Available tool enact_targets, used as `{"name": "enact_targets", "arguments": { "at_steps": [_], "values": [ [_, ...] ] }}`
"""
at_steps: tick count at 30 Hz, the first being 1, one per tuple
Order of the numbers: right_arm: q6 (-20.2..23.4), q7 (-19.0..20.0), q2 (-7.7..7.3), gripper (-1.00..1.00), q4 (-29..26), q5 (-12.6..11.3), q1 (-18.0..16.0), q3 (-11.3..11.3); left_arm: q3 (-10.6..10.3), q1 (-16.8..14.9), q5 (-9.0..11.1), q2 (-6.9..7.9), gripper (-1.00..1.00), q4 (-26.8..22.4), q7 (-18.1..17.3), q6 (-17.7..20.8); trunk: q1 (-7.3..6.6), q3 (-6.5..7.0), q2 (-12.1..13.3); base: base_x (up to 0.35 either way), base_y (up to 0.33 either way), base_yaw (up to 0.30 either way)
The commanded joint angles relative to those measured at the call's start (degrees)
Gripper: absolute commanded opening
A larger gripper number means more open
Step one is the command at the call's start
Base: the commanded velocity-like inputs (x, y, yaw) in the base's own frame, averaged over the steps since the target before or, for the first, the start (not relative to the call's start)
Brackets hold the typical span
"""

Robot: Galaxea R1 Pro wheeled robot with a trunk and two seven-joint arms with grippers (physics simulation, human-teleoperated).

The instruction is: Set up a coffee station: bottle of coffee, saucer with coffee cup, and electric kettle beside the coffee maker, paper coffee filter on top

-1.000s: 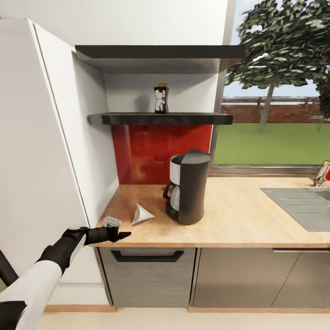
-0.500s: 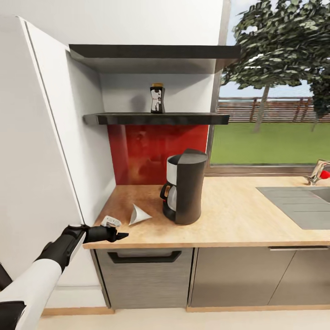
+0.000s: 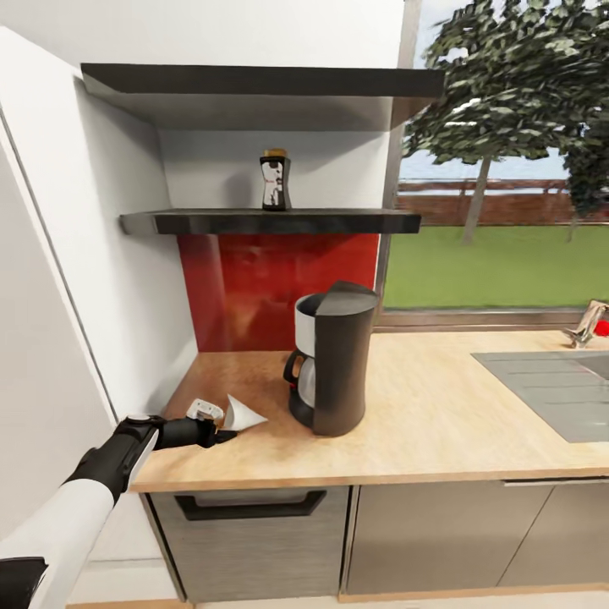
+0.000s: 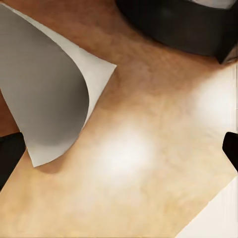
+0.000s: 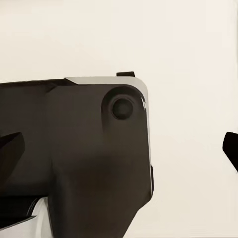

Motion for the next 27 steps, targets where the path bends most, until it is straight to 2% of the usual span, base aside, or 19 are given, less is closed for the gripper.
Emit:
{"name": "enact_targets", "arguments": {
  "at_steps": [1,16,27],
  "values": [
    [-0.23,0.05,0.02,1.0,0.08,-0.1,-0.03,-0.32,-0.02,0.02,-0.09,0.04,1.0,-0.11,-0.22,0.46,0.02,-0.02,-0.05,0.02,-0.01,-0.208],
    [-0.23,-0.03,0.02,1.0,0.16,-0.1,-0.03,-0.33,-0.31,0.03,-0.19,0.19,1.0,-0.08,-0.24,0.41,0.02,-0.02,-0.05,0.021,-0.001,-0.023],
    [-0.23,-0.04,0.02,1.0,0.16,-0.07,-0.03,-0.33,-0.16,0.09,-0.19,0.17,1.0,0.12,-0.24,0.3,0.02,-0.02,-0.05,0.097,0.0,0.0]
  ]
}}
